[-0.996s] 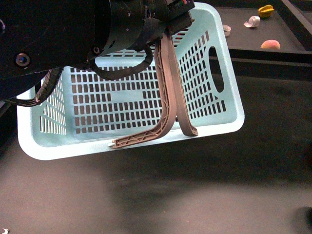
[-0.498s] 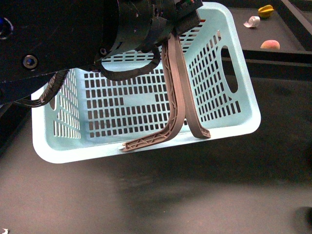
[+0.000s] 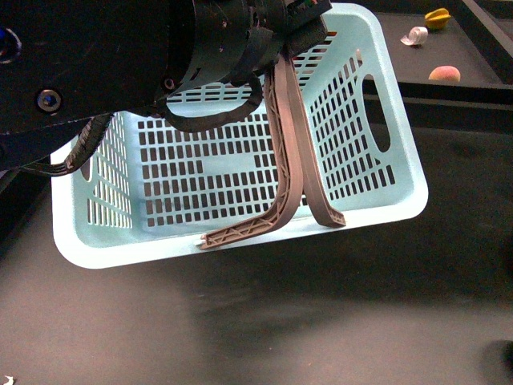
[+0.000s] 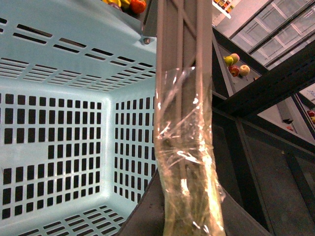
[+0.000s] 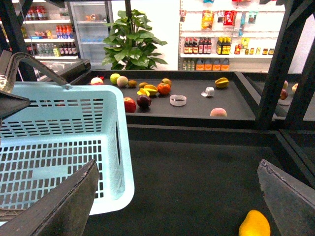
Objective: Pick mango with right arm and hold basket with left
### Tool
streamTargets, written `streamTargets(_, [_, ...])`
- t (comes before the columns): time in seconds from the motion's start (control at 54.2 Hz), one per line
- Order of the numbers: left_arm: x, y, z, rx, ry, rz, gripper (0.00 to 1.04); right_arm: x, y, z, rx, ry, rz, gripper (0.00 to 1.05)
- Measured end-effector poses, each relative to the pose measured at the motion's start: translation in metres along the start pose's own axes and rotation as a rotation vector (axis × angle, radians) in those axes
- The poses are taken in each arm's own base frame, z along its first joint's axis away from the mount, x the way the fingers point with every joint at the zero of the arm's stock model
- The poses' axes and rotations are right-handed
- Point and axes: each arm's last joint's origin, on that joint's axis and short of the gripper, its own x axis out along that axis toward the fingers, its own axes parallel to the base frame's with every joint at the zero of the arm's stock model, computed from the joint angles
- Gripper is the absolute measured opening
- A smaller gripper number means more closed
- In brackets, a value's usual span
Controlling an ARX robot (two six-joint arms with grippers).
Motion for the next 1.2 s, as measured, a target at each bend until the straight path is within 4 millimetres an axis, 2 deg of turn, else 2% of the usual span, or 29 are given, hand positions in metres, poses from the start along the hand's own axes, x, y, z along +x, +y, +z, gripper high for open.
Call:
streamTargets(0.258, [0.000, 0.000, 0.000, 0.000, -0.001, 0.001, 0.08, 0.000, 0.000, 0.000, 0.000, 0.000, 0.000, 0.96])
streamTargets(0.35, [0.000, 0.000, 0.000, 0.000, -0.001, 0.001, 0.08, 0.003, -0.002, -0.004, 0.059, 0.101, -0.128, 0.96])
streamTargets(0.48, [0.000, 0.000, 0.000, 0.000, 0.000, 0.001, 0.08, 0.024, -0.018, 0.001, 0.103, 0.139, -0.128, 0.96])
streamTargets(0.59, [0.000, 0.000, 0.000, 0.000, 0.000, 0.000, 0.08, 0.064, -0.044, 0.000, 0.107, 0.188, -0.207, 0.96])
streamTargets(0.664, [0.000, 0.000, 0.000, 0.000, 0.000, 0.001, 0.08, 0.092, -0.060, -0.014, 0.102, 0.244, -0.251, 0.96])
streamTargets(0.83, [0.000, 0.000, 0.000, 0.000, -0.001, 0.002, 0.08, 0.129, -0.081, -0.052, 0.090, 0.345, -0.297, 0.96])
streamTargets(0.867, [0.000, 0.000, 0.000, 0.000, -0.001, 0.001, 0.08, 0.139, -0.087, -0.067, 0.088, 0.385, -0.310, 0.96])
streamTargets(1.088, [0.000, 0.000, 0.000, -0.001, 0.001, -0.001, 0.08, 0.168, -0.107, -0.130, 0.112, 0.554, -0.369, 0.96])
streamTargets(1.199, [0.000, 0.000, 0.000, 0.000, 0.001, 0.000, 0.08, 0.180, -0.113, -0.153, 0.119, 0.597, -0.382, 0.96])
